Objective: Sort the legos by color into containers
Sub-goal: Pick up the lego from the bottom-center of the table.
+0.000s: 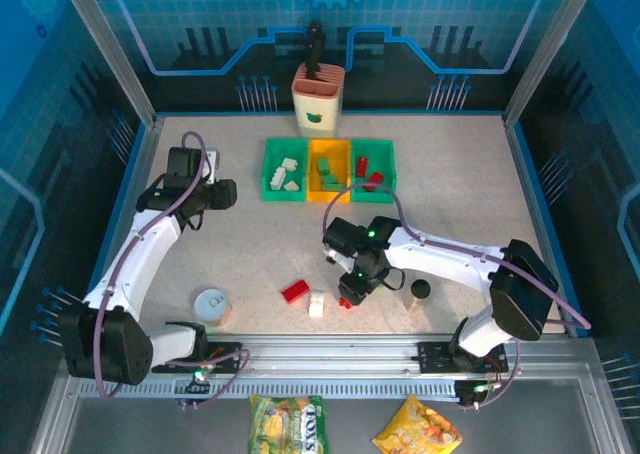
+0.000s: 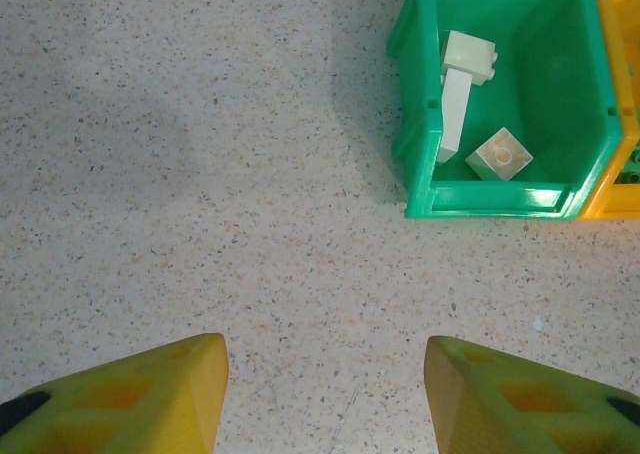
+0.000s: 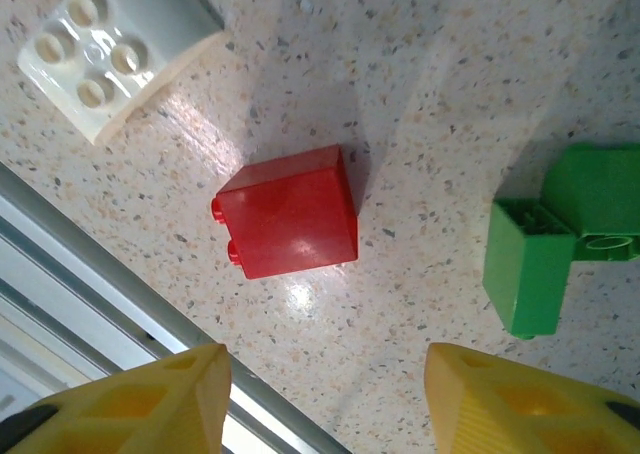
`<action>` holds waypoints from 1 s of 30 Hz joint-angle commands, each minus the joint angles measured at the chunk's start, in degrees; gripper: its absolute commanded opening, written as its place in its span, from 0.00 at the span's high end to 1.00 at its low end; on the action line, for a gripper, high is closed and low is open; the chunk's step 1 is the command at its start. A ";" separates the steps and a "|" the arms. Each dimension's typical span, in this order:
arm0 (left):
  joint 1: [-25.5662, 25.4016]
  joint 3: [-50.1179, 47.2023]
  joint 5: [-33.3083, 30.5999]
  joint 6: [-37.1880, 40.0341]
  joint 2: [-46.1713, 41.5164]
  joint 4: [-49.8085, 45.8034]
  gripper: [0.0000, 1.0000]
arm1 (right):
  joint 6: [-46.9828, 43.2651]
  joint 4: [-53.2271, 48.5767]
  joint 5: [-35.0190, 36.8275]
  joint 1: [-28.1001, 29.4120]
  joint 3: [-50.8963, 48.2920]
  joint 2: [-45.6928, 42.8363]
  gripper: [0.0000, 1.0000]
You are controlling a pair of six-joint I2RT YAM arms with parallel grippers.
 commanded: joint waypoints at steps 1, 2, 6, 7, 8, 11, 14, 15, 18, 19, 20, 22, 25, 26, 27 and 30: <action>0.48 -0.18 1.15 -1.22 -1.10 0.06 0.44 | 0.60 -2.84 2.79 1.20 1.90 2.72 0.43; 0.48 -0.23 0.69 -1.17 -1.33 0.12 0.45 | 0.34 -2.88 2.81 1.67 2.44 3.44 0.42; 0.48 -0.49 0.07 -1.12 -1.60 0.33 0.44 | -0.50 -2.54 3.18 3.62 4.34 5.78 0.37; 0.48 -0.49 0.03 -1.04 -1.52 0.32 0.44 | -0.59 -2.44 3.26 3.90 4.85 6.40 0.36; 0.48 -0.44 0.23 -1.08 -1.40 0.32 0.44 | -0.59 -2.44 3.49 4.17 5.51 7.11 0.35; 0.48 -0.38 0.37 -1.12 -1.09 0.21 0.44 | -0.38 -2.53 4.22 5.04 7.29 9.24 0.33; 0.52 -0.35 0.35 -1.10 -0.99 0.30 0.44 | -0.29 -2.28 4.14 5.96 8.16 11.07 0.31; 0.48 -0.36 0.47 -1.09 -1.00 0.38 0.44 | -0.29 -2.28 4.13 6.28 8.35 11.67 0.30; 0.52 -0.22 0.45 -1.12 -0.82 0.32 0.44 | -0.05 -2.31 4.22 6.76 8.78 13.53 0.30; 0.48 -0.22 0.53 -1.13 -0.78 0.32 0.44 | 0.14 -2.20 4.37 6.77 8.78 13.90 0.30; 0.48 -0.23 0.60 -1.13 -0.81 0.32 0.44 | 0.34 -2.09 4.48 6.77 8.68 14.47 0.29; 0.48 -0.26 0.63 -1.13 -0.84 0.26 0.44 | 0.44 -1.39 4.47 6.84 8.18 15.40 0.29; 0.48 -0.23 0.68 -1.12 -1.00 0.32 0.44 | 0.56 -0.14 4.55 6.96 7.20 16.55 0.29; 0.48 -0.24 0.61 -1.13 -1.00 0.30 0.44 | 0.53 0.29 4.46 6.94 6.92 16.87 0.30; 0.50 -0.31 0.71 -1.12 -1.00 0.27 0.44 | 0.46 0.66 4.28 7.02 6.63 17.14 0.30; 0.48 -0.31 0.61 -1.13 -1.06 0.23 0.45 | 0.37 1.53 4.27 7.05 5.99 17.81 0.32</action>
